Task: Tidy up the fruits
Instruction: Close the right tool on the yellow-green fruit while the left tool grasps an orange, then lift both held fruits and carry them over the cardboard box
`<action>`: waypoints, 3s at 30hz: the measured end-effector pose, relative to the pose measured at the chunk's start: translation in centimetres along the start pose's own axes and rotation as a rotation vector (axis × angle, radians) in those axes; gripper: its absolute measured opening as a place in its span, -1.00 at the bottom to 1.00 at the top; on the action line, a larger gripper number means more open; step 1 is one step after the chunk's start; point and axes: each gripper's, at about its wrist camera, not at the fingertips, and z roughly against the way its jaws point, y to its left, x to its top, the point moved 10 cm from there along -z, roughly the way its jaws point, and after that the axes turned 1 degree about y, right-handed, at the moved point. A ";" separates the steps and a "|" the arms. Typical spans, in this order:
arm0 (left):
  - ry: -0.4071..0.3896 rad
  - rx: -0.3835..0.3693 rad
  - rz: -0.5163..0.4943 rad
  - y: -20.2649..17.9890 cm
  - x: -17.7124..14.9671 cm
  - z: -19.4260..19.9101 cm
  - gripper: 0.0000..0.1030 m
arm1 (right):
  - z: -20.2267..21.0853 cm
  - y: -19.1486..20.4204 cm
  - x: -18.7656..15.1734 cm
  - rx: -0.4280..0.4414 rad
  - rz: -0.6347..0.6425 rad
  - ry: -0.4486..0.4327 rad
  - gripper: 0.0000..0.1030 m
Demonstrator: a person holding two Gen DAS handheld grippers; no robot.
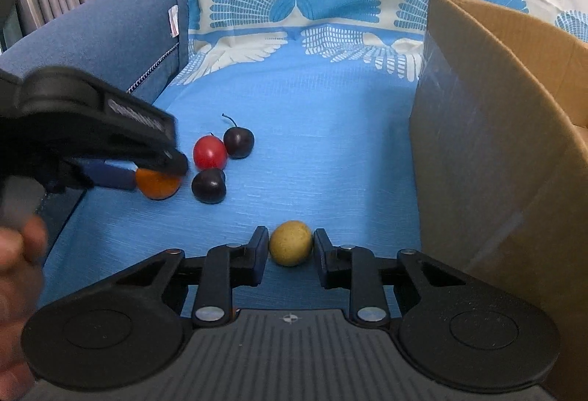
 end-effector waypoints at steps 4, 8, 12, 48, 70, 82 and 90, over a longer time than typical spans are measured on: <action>-0.008 0.010 -0.011 0.1 0.0 -0.2 -0.18 | 1.4 0.1 0.1 0.015 0.010 -0.022 -0.46; -0.010 0.022 -0.051 -0.2 -0.2 -0.2 -0.19 | 3.7 1.1 0.2 0.036 0.061 -0.062 -0.46; -0.016 0.013 -0.057 -0.3 -0.5 1.0 -0.20 | 6.5 2.4 0.2 0.066 0.126 -0.109 -0.46; 0.237 -0.012 -0.208 -0.2 -8.1 4.0 -0.18 | 9.0 4.2 -10.1 0.088 0.190 0.222 -0.46; -0.161 -0.122 -0.160 -4.9 -4.7 13.2 -0.19 | 20.2 2.0 -4.1 0.086 0.203 -0.247 -0.47; -0.291 -0.164 -0.273 -9.5 -5.2 15.1 -0.19 | 26.6 -8.9 0.7 -0.016 0.128 -0.426 -0.47; -0.348 -0.206 -0.309 -12.3 -5.4 15.6 -0.19 | 27.7 -18.7 2.7 -0.161 0.046 -0.483 -0.47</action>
